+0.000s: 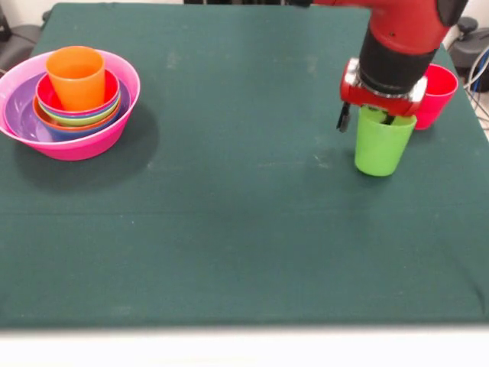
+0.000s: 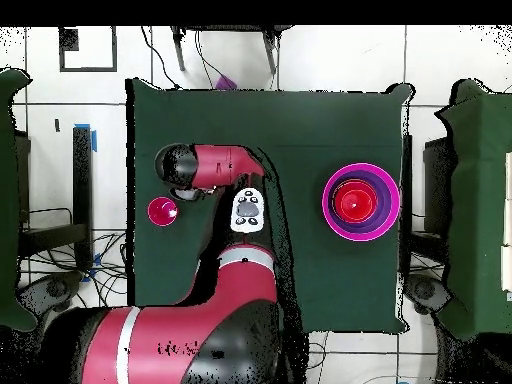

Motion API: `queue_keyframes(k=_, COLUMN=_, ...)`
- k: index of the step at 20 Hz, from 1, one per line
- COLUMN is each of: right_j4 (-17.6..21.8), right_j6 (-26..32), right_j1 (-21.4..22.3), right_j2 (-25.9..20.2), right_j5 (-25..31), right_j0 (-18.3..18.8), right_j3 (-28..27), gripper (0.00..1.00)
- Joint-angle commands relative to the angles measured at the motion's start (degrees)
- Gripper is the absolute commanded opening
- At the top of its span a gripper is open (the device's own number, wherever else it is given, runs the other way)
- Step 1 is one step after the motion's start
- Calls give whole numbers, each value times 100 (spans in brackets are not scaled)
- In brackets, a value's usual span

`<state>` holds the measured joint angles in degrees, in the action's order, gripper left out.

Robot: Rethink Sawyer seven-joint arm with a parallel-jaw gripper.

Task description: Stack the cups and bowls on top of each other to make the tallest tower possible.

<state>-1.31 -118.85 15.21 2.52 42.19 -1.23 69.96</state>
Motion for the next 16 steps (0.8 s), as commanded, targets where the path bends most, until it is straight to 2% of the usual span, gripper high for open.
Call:
queue_keyframes(k=1, right_j4=591, right_j6=1, right_j1=-754, right_j2=-259, right_j5=-992, right_j0=3, right_j3=-327, gripper=100)
queue_keyframes(k=3, right_j4=616, right_j6=-20, right_j1=-763, right_j2=-190, right_j5=-1043, right_j0=-36, right_j3=-368, gripper=100)
queue_keyframes(k=4, right_j4=614, right_j6=14, right_j1=-764, right_j2=-145, right_j5=-1005, right_j0=-69, right_j3=-416, gripper=0)
queue_keyframes(k=11, right_j4=669, right_j6=5, right_j1=-647, right_j2=-30, right_j5=-1034, right_j0=-119, right_j3=-383, gripper=0)
queue_keyframes(k=13, right_j4=635, right_j6=125, right_j1=-650, right_j2=-33, right_j5=-713, right_j0=-87, right_j3=-526, gripper=0)
queue_keyframes(k=16, right_j4=639, right_j6=483, right_j1=-161, right_j2=-38, right_j5=46, right_j0=4, right_j3=-541, gripper=0)
